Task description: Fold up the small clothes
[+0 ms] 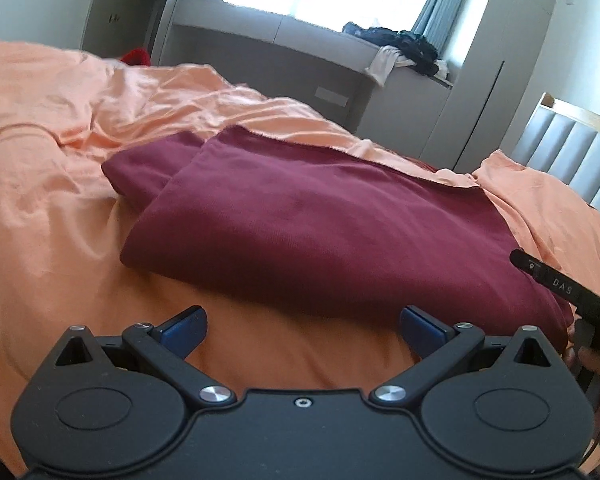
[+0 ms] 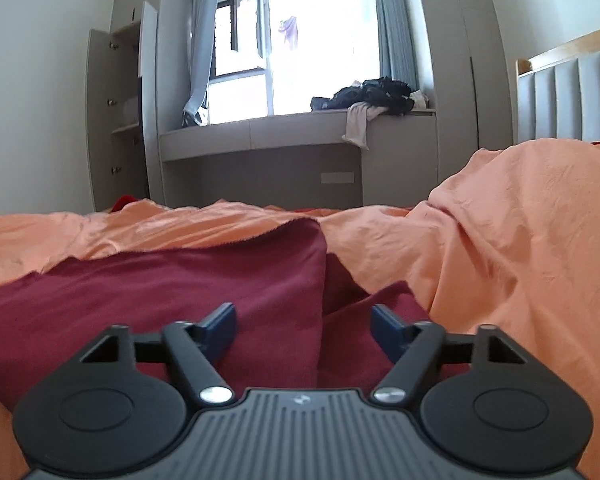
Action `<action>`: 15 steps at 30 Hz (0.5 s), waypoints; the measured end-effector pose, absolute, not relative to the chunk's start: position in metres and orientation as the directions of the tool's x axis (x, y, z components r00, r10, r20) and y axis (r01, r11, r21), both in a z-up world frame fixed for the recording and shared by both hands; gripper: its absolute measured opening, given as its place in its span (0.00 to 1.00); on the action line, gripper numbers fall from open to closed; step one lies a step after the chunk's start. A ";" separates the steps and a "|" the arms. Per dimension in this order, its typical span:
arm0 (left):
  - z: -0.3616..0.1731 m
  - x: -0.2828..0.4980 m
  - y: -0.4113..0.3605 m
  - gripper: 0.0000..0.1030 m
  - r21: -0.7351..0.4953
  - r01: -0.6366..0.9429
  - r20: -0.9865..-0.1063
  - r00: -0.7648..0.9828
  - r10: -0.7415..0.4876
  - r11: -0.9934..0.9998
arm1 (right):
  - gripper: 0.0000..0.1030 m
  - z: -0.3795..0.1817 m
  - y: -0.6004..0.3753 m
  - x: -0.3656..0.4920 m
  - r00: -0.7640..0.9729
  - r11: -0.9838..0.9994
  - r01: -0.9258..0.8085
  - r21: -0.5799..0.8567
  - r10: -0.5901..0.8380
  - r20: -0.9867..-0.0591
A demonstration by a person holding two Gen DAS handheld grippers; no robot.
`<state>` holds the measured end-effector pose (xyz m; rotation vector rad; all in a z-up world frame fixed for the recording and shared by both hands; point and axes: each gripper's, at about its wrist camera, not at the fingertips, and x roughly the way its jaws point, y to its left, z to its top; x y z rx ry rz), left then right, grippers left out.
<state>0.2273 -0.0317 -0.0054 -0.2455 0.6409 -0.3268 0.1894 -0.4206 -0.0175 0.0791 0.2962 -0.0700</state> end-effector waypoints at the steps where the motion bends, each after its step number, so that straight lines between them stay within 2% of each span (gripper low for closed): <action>1: -0.007 0.229 -0.032 0.99 -0.327 0.215 -0.552 0.747 -0.371 0.920 | 0.60 -0.018 -0.420 0.190 0.954 0.994 0.078 0.073 -0.053 -0.296; 4: -0.011 0.231 -0.030 0.99 -0.335 0.208 -0.559 0.741 -0.372 0.919 | 0.39 -0.019 -0.421 0.191 0.952 0.992 0.073 0.098 -0.040 -0.302; 7: -0.012 0.231 -0.027 0.99 -0.339 0.201 -0.558 0.743 -0.369 0.919 | 0.11 -0.022 -0.421 0.191 0.948 0.991 0.067 0.118 -0.026 -0.318; 8: -0.012 0.231 -0.025 0.99 -0.345 0.201 -0.554 0.745 -0.372 0.917 | 0.07 -0.022 -0.421 0.190 0.946 0.990 0.070 0.125 -0.026 -0.323; 15: -0.015 0.228 -0.013 0.99 -0.395 0.215 -0.528 0.742 -0.412 0.893 | 0.06 -0.023 -0.425 0.178 0.947 0.982 0.109 0.156 -0.055 -0.317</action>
